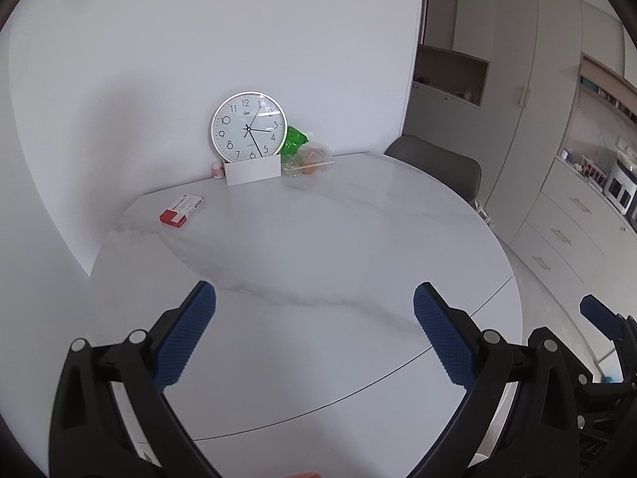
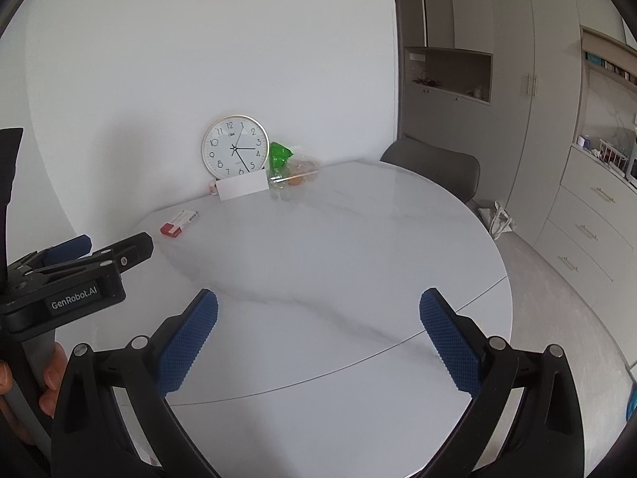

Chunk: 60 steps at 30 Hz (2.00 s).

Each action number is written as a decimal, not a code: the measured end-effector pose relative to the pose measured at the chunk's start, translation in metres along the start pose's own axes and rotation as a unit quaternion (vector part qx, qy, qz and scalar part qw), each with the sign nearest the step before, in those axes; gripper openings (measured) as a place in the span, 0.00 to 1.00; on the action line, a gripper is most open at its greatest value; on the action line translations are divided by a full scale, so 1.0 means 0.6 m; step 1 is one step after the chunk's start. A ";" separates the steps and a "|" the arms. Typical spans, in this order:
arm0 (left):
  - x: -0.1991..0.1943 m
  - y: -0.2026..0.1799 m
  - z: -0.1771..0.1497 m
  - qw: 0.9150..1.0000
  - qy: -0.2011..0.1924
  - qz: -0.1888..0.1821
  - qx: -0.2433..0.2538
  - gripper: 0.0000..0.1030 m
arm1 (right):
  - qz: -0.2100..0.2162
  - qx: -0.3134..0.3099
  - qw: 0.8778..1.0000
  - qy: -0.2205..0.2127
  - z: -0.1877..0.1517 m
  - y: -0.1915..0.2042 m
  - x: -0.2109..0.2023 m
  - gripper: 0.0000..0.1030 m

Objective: Collect trash

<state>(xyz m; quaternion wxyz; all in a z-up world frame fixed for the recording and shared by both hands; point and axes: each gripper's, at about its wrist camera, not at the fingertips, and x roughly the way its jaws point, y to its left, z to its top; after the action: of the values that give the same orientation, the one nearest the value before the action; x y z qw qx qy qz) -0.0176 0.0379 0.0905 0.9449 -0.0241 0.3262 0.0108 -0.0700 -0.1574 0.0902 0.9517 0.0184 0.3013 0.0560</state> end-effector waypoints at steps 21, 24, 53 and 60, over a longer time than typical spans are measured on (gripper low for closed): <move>-0.001 -0.023 -0.010 1.000 0.011 -0.021 0.020 0.93 | -0.014 0.012 1.000 0.007 -0.013 -0.011 0.002 0.98; -0.001 -0.026 -0.010 0.999 0.010 -0.023 0.023 0.93 | -0.015 0.012 1.000 0.006 -0.014 -0.012 0.001 0.98; -0.006 -0.035 -0.013 0.999 0.009 -0.027 0.032 0.93 | -0.021 0.016 1.000 0.011 -0.020 -0.023 -0.001 0.98; -0.005 -0.035 -0.013 0.999 0.010 -0.027 0.032 0.93 | -0.022 0.018 1.000 0.013 -0.021 -0.023 0.002 0.98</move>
<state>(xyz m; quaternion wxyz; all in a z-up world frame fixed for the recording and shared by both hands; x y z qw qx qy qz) -0.0244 0.0166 0.0870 0.9419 -0.0027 0.3349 -0.0259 -0.0748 -0.1711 0.0780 0.9481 0.0278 0.3152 0.0302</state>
